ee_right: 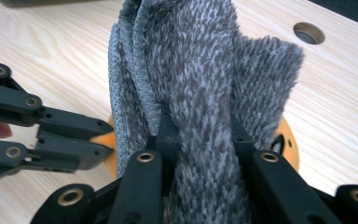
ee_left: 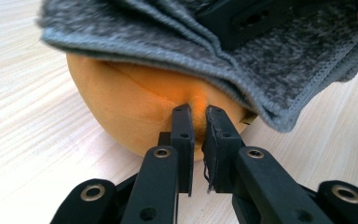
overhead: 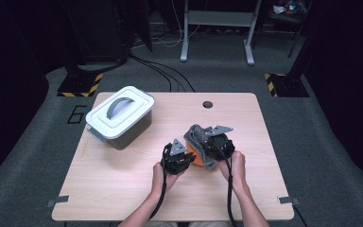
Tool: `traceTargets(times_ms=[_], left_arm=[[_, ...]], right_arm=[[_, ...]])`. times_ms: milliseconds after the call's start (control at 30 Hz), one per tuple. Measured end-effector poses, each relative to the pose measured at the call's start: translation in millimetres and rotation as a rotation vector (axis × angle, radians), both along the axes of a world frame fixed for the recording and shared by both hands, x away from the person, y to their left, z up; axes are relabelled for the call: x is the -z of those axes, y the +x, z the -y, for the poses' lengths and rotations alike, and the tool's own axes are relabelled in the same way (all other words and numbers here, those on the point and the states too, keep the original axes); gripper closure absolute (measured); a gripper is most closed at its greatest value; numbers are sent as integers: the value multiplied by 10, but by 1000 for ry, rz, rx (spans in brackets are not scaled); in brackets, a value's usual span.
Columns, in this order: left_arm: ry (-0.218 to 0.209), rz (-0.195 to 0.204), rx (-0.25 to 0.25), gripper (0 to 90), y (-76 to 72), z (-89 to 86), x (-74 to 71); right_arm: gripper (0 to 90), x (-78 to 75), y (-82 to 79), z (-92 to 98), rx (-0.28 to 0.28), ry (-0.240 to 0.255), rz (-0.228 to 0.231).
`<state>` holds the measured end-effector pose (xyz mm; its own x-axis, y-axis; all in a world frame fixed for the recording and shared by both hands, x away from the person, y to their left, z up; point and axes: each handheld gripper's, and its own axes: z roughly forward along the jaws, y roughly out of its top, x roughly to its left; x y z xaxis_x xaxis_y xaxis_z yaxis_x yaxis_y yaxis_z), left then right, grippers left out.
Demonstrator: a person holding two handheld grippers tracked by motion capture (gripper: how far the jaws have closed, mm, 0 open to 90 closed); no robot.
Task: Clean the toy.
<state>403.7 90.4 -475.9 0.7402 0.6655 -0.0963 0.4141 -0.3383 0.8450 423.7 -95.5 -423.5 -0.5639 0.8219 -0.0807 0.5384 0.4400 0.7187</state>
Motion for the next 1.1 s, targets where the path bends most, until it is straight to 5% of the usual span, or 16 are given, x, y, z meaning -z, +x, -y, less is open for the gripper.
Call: traceTargets(times_ms=[367,567,867,1100], left_arm=[[0,2,-3,826,8,-11,6],[-3,-3,-2,826,8,-7,16],[7,10,5,819,11,-15,20],[113,77,-1,521,-51,79,34]], right_arm=[[729,86,17,406,93,35,-12],[729,274,113,675,153,90,-74],[729,395,179,760,194,104,-106],[729,379,181,756,191,102,-98]])
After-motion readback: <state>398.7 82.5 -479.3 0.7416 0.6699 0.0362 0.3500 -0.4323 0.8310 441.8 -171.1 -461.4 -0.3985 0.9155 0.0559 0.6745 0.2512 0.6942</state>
